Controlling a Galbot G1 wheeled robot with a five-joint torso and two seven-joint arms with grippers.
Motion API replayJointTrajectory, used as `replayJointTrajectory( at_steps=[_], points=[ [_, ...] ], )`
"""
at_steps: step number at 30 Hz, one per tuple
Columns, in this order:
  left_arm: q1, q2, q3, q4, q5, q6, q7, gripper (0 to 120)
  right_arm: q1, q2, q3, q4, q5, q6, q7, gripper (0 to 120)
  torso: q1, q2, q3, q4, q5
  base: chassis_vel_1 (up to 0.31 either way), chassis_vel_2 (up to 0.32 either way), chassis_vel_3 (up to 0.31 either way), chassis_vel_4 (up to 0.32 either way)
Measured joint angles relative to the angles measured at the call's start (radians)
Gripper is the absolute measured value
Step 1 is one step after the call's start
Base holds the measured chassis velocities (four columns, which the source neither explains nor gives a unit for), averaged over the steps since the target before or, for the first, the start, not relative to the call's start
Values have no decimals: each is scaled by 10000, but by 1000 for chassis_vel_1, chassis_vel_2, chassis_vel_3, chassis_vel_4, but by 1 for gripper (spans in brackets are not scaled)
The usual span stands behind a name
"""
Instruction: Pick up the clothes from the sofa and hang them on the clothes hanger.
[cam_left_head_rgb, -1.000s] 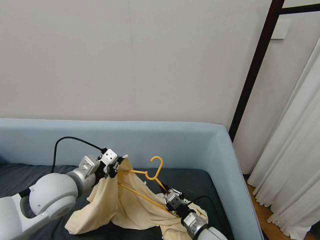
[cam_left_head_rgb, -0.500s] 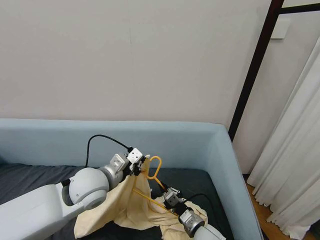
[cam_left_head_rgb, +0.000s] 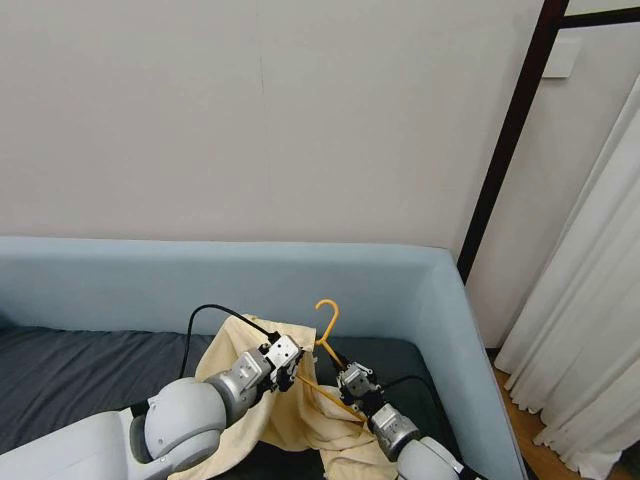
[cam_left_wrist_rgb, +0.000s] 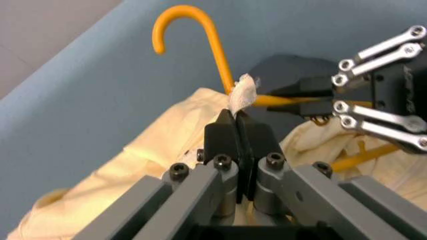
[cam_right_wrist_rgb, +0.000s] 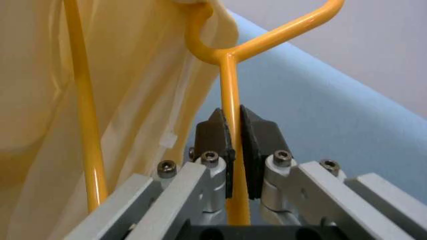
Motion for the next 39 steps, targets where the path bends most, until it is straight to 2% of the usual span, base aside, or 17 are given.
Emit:
replayJointTrajectory(
  at_steps=[6,13,15,17,19,24,27,30,32,36,38,39],
  points=[
    [-50,-160,-36,117,3,-11,-165,0,-70,9,-31,49,-172,232,-116,4,0,1,0,1,0,0,0,0,0],
    [-55,-802,44,383,-16,-145,-934,0,-101,33,-44,74,-327,434,-253,4,0,0,0,2,0,0,0,0,0],
    [-262,-1081,26,486,-398,-149,-1216,0,-138,16,-43,81,-262,465,-274,4,0,0,0,-2,-3,0,0,0,0],
    [-387,-1057,59,443,-640,-55,-1199,0,-156,10,-40,88,-199,492,-275,4,1,0,0,-3,2,0,0,0,0],
    [-230,-738,261,108,-820,27,-966,0,-159,-43,48,105,-55,545,-276,4,0,1,0,4,2,0,0,0,0],
    [333,-593,161,-156,-397,-355,-484,0,-340,-142,222,97,-29,723,-389,4,0,1,0,-2,-1,0,0,0,0],
    [515,-406,-14,-280,-267,-451,-177,5,-360,-127,341,94,-25,724,-387,4,1,1,0,-2,0,0,0,0,0],
    [1016,27,-393,-578,23,-657,234,18,-430,-118,575,52,8,727,-340,4,0,1,0,3,-1,0,0,0,0],
    [1182,109,-507,-641,88,-697,309,22,-446,-122,609,46,13,733,-330,4,0,1,0,2,-1,0,0,0,0],
    [2938,498,-1803,-944,791,-1382,851,41,-573,-155,801,-10,-35,834,-310,4,0,1,0,1,-1,0,0,0,0],
    [3106,517,-1969,-970,853,-1464,887,43,-583,-155,819,-15,-46,844,-310,4,0,1,0,2,-1,0,0,0,0],
    [3705,601,-2544,-1070,1032,-1738,1013,50,-647,-146,918,-29,-102,903,-302,4,0,1,-1,3,-1,0,0,0,0]
  ],
)
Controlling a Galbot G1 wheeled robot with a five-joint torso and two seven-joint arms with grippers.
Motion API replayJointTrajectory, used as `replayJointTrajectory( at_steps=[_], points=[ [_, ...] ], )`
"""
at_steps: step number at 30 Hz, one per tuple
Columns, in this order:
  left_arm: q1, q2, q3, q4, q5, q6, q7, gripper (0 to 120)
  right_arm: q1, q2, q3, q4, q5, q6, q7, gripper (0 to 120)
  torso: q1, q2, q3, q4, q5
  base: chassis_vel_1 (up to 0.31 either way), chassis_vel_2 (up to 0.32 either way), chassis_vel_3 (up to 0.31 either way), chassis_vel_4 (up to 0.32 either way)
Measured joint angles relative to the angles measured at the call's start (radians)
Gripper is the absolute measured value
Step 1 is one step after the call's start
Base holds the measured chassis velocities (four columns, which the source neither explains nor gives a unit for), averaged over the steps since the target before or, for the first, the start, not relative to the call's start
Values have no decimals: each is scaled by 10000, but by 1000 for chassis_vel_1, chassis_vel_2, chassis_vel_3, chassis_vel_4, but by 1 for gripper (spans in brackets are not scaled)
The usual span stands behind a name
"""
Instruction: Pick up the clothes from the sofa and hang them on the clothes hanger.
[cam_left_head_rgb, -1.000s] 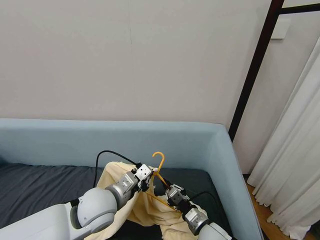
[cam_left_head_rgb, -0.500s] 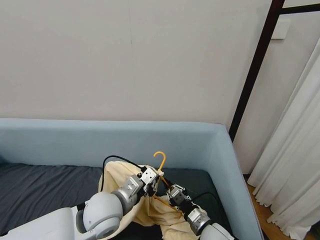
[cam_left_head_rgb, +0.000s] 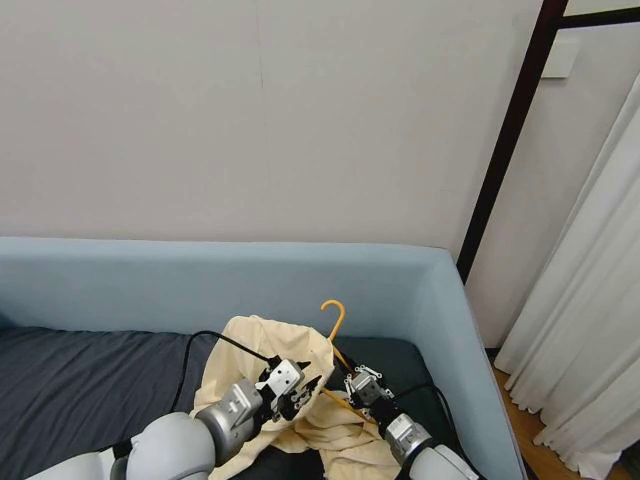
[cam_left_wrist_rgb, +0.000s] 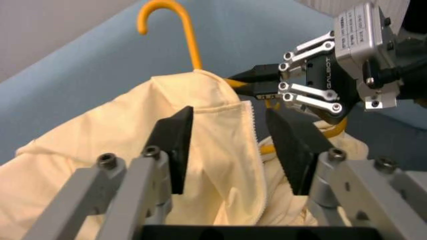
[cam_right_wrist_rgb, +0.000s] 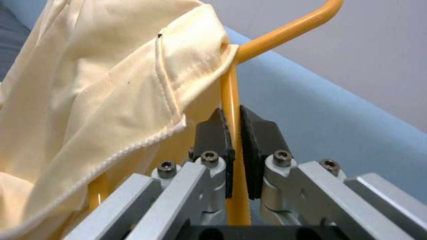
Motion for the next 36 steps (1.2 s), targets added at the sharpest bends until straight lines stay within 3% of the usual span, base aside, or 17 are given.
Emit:
replayJointTrajectory(
  at_steps=[3,6,14,19,28,33,36],
  points=[
    [408,80,-360,-8,142,-361,43,56,-74,12,78,-17,-108,73,2,4,0,0,0,0,0,0,0,0,0],
    [755,240,-810,433,277,-1470,185,72,-235,59,324,-186,-684,457,0,4,0,0,0,-1,0,0,0,0,0],
    [-785,401,-726,1846,-743,-2577,1371,99,-479,87,1048,-789,-2710,1882,-127,4,1,0,1,-5,-1,0,0,0,0],
    [-1241,924,-759,2357,-1008,-2750,2199,100,-243,133,1135,-1198,-4014,2671,-248,4,0,0,1,3,1,0,0,0,0],
    [-1946,1468,-254,3261,-1098,-3382,3930,100,149,358,802,-1564,-5124,3311,-299,4,1,0,1,0,1,0,0,0,0],
    [-2172,1570,-118,4212,-1066,-4283,5608,92,331,454,666,-1785,-5439,3478,-297,4,1,0,1,-2,-1,0,0,0,0],
    [-2164,1560,-93,4580,-1155,-4413,6112,88,381,512,648,-1861,-5536,3507,-288,4,1,-1,1,-2,0,0,0,0,0]
  ],
)
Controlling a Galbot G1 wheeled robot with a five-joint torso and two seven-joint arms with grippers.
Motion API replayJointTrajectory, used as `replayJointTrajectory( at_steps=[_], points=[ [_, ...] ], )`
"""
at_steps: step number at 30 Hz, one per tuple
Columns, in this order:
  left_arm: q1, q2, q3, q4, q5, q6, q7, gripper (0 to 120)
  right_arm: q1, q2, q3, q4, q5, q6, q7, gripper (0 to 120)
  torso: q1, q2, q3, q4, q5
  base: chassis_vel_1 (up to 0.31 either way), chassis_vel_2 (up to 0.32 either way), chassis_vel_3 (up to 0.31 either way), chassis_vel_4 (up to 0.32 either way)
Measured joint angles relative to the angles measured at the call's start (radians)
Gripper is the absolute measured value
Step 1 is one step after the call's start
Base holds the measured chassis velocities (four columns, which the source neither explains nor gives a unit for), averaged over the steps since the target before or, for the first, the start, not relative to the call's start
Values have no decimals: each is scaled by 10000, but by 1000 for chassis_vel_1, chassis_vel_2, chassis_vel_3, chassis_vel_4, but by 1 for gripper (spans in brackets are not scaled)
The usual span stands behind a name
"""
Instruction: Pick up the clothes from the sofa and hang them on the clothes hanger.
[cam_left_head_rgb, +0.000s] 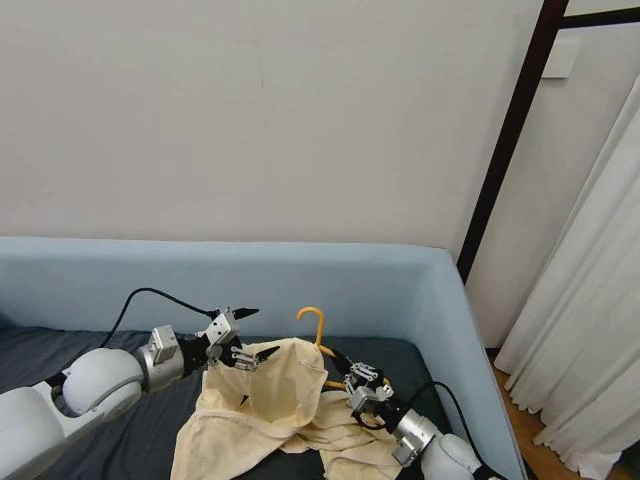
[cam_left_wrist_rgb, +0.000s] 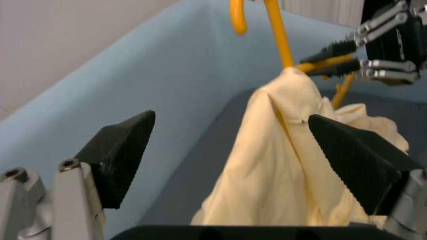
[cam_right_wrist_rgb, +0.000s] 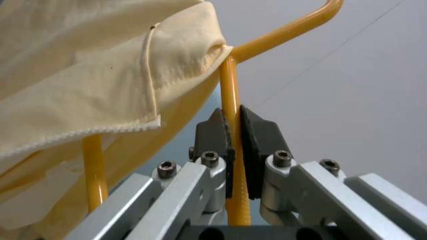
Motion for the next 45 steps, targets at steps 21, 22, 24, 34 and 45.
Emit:
replayJointTrajectory(
  at_steps=[21,22,24,34,45],
  points=[
    [-3164,-1112,3141,1855,136,146,1058,87,198,73,193,-421,-1271,707,38,4,0,-1,0,-2,2,0,0,0,0],
    [-3237,-1129,3223,1883,136,164,1063,84,218,80,195,-429,-1277,716,42,4,0,-1,1,-2,2,0,0,0,0],
    [-3276,-1132,3296,1897,138,178,1068,81,243,84,189,-440,-1278,719,47,4,0,0,0,-1,2,0,0,0,0],
    [-3091,-1243,3534,2083,195,255,1196,50,427,182,28,-509,-1321,785,55,4,0,-1,0,1,0,0,0,0,0],
    [-3020,-1517,3679,2422,179,172,1807,8,548,134,-14,-621,-1431,1293,18,4,0,-1,0,0,1,0,0,0,0]
  ],
)
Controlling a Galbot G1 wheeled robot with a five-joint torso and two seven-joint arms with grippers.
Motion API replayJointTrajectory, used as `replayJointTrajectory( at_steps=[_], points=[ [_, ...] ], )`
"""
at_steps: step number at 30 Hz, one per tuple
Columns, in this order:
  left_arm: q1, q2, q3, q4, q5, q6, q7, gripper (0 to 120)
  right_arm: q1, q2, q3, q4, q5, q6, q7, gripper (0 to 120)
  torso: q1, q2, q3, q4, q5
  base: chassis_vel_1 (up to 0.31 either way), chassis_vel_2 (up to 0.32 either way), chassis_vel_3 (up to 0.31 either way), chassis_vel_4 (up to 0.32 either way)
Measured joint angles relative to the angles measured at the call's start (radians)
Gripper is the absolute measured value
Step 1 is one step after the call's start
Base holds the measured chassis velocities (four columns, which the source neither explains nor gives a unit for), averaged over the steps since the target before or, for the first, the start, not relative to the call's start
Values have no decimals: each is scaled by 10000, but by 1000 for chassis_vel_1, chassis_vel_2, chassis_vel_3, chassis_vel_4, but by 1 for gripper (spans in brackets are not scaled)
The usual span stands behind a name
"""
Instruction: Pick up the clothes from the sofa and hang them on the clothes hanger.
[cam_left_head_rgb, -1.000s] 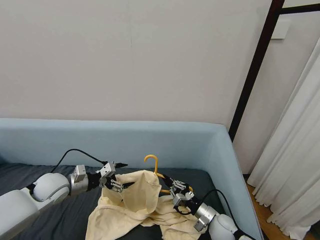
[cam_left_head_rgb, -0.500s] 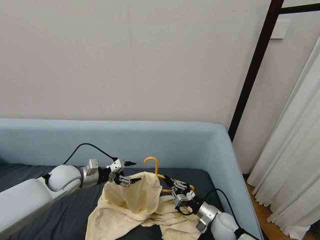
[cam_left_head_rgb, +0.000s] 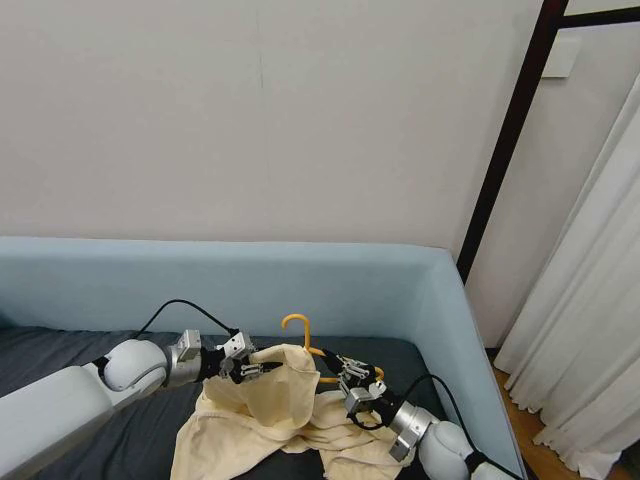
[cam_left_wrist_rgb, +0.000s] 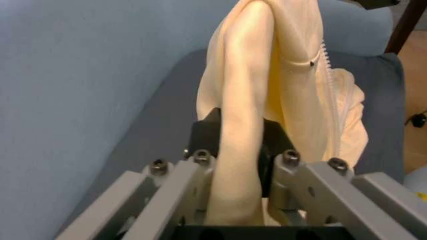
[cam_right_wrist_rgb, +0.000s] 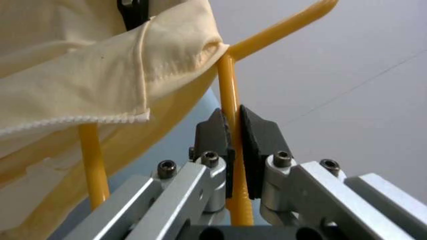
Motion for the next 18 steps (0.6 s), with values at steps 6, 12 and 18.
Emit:
replayJointTrajectory(
  at_steps=[6,12,18],
  points=[
    [156,-49,-20,39,22,-116,358,1,-1,26,-59,-43,43,121,27,4,0,0,0,2,1,0,0,0,0],
    [295,-65,-188,99,24,-221,636,1,-79,46,-89,-5,100,66,84,4,0,0,0,-1,0,0,0,0,0],
    [877,-6,-776,151,23,-308,678,1,-174,-1,-148,205,535,-133,39,22,0,0,-1,2,-1,0,0,0,0]
  ],
)
